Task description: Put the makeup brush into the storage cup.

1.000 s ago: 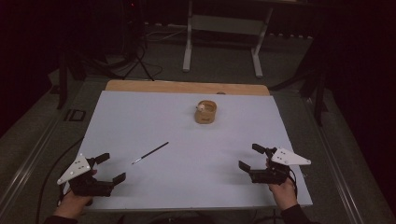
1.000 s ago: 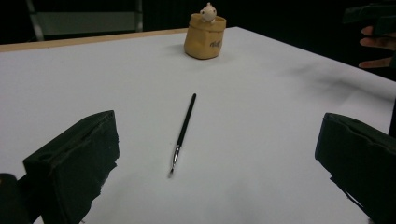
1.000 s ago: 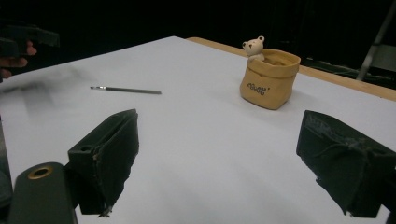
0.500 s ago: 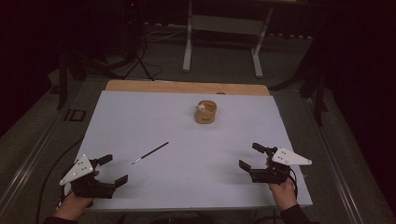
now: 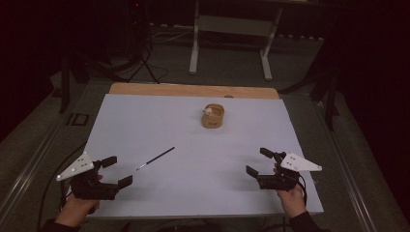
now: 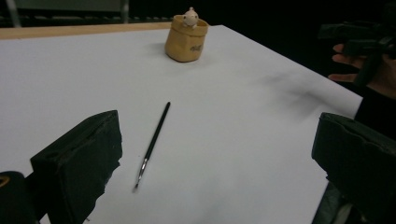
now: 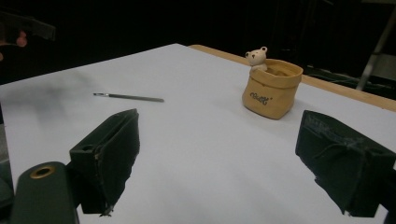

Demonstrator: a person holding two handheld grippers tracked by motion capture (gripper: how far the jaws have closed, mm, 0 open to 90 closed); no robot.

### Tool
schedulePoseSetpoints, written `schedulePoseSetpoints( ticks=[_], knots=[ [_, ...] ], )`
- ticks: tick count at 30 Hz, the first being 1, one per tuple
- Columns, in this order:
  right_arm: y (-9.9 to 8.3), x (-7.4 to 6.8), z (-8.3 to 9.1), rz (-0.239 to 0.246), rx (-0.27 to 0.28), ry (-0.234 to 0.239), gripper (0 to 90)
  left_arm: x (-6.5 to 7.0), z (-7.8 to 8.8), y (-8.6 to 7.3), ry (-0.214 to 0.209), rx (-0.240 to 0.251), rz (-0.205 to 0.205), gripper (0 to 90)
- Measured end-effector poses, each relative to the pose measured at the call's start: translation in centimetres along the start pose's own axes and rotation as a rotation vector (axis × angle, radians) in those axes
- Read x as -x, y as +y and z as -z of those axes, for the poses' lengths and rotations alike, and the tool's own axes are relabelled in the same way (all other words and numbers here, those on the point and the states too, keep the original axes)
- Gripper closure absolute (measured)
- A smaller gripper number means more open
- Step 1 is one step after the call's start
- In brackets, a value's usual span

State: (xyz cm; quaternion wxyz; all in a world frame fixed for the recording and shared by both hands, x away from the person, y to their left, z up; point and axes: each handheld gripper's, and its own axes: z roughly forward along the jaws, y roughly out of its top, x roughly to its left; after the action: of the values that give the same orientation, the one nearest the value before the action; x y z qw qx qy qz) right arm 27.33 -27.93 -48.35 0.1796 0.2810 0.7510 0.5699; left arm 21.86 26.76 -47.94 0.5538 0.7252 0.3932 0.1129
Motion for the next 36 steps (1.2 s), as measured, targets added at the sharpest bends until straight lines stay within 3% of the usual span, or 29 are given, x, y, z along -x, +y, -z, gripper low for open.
schedulePoseSetpoints(
  ticks=[9, 13, 17, 21, 25, 29, 36],
  knots=[
    [0.1, 0.1, 0.0, -0.009, 0.004, -0.002, 13.5, -0.7, -0.8, 3.1, -0.024, -0.114, -0.050, 3.9],
    [0.1, 0.1, 0.1, -0.009, 0.005, -0.007, 13.6, -1.0, -1.8, 4.4, -0.032, -0.195, -0.069, 5.0],
    [0.1, 0.1, 0.0, -0.007, -0.002, -0.006, 13.6, -1.1, -2.9, 5.5, -0.014, -0.262, -0.095, 7.3],
    [0.1, 0.0, -0.1, -0.006, -0.004, -0.002, 13.6, -1.4, -4.2, 6.6, -0.015, -0.375, -0.108, 7.3],
    [0.1, 0.1, -0.1, -0.008, -0.002, 0.003, 13.7, -1.5, -5.3, 7.2, 0.008, -0.457, -0.130, 8.8],
    [0.1, 0.0, -0.2, -0.004, -0.005, 0.006, 13.7, -1.9, -6.4, 7.3, 0.022, -0.542, -0.108, 10.5],
    [0.1, 0.0, -0.2, -0.007, -0.007, 0.010, 13.7, -1.9, -8.3, 7.3, 0.027, -0.643, -0.129, 14.6]
  ],
)
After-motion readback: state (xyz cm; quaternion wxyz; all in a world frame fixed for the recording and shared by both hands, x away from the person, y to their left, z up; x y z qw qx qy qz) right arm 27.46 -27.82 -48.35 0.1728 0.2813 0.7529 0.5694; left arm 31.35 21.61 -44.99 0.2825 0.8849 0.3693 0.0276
